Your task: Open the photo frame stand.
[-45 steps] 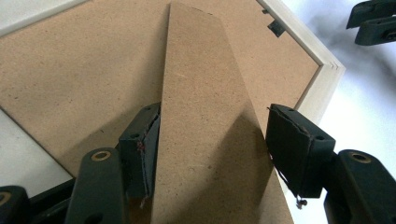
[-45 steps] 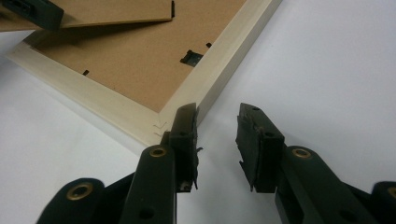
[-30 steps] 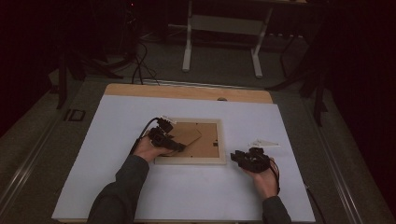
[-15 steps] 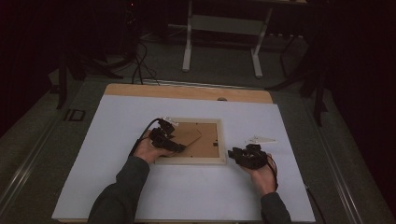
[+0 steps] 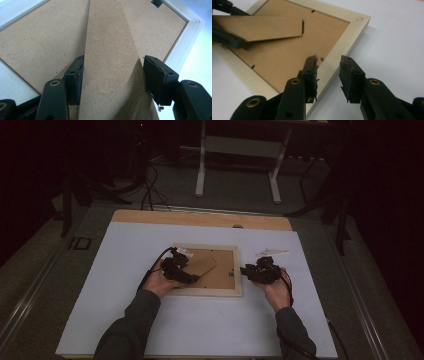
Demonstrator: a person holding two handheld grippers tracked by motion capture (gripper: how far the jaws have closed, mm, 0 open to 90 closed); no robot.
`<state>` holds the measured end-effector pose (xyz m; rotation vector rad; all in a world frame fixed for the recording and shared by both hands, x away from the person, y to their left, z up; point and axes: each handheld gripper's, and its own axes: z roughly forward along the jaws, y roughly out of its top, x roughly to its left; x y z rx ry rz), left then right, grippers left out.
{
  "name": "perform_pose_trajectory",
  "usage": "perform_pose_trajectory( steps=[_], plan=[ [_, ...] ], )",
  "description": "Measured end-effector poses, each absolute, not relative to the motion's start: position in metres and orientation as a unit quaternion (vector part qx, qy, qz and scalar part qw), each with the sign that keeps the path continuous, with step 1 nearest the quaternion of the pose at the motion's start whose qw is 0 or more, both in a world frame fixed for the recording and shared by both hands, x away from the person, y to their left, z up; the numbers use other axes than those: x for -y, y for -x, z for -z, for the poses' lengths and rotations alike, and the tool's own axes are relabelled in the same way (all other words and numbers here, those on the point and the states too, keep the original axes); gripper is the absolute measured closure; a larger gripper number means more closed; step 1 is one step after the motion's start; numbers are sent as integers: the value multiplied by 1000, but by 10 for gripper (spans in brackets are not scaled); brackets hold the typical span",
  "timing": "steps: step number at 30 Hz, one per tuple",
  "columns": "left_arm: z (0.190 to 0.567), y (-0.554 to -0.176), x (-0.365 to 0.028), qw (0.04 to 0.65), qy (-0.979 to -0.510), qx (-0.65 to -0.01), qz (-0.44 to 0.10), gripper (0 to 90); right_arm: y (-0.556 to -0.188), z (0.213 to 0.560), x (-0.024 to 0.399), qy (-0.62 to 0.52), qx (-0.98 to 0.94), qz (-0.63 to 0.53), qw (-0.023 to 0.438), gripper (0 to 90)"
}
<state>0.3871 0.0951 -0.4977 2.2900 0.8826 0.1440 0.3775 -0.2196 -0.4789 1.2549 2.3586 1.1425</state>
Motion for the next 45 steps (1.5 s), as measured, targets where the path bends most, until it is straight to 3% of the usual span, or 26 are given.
perform_pose_trajectory(
  steps=[26,45],
  plan=[
    [488,-359,-86,338,-875,-313,-149,397,-430,483,206,-466,-813,-342,72,608],
    [489,-343,-87,359,-868,-281,-199,395,-449,476,221,-463,-808,-365,-22,580]
  ],
)
